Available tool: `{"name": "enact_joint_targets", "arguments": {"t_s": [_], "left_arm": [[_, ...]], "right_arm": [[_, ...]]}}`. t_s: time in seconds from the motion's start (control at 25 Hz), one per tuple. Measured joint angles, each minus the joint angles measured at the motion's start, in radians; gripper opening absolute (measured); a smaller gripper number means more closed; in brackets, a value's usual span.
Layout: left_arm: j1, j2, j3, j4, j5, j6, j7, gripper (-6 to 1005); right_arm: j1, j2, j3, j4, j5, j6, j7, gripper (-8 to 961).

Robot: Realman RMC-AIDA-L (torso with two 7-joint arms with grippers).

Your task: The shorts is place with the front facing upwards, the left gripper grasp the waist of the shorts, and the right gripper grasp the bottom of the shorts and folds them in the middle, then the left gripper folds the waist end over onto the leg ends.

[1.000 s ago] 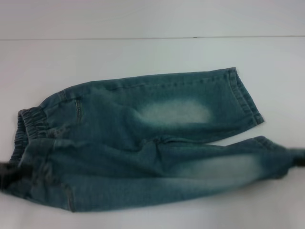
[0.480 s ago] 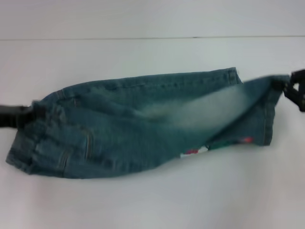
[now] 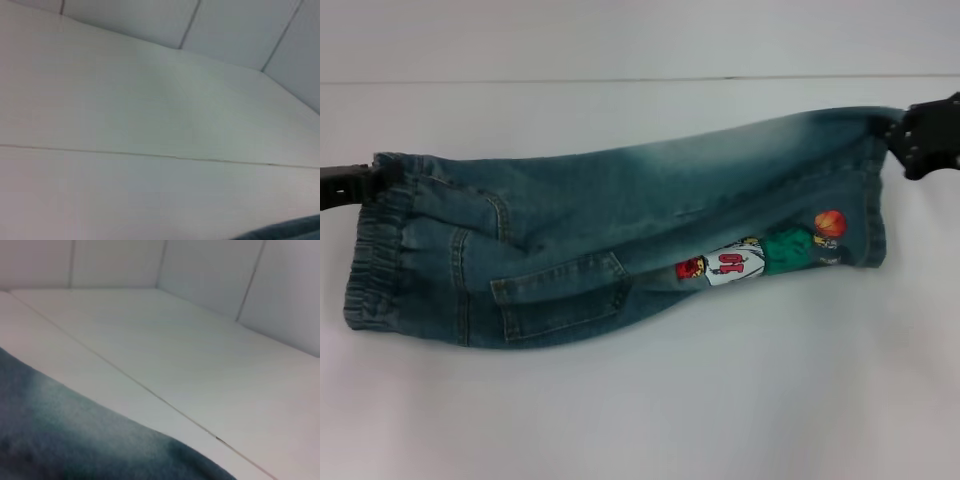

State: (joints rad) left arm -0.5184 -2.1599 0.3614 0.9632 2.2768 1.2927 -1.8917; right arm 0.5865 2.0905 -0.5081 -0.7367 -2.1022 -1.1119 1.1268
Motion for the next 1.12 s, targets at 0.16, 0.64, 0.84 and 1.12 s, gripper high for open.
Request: {"name": "enact_joint_targets", "arguments": {"t_s": [0.16, 0.64, 0.84, 1.12], "left_arm": [[0.0, -0.001, 0.05, -0.055, -0.022, -0.125, 0.027, 53], [0.001, -0.003, 0.195, -0.111, -0.073, -0.314, 0.051, 73], [0.001, -0.003, 0.238, -0.13, -0.081, -0.37, 0.052, 82], [0.012, 0.002, 0.272, -0.124, -0.076, -0.363, 0.054, 94]], "right_arm": [[0.033, 0.003, -0.073, 0.106, 0.052, 0.173, -0.07, 14], [0.117, 0.001, -0.153, 0.252, 0.149, 0.328, -0.176, 15], [0.147, 0.002, -0.19, 0.283, 0.151, 0.406, -0.186, 15], [0.149, 0.002, -0.224, 0.286, 0.147, 0.433, -0.149, 16]]}}
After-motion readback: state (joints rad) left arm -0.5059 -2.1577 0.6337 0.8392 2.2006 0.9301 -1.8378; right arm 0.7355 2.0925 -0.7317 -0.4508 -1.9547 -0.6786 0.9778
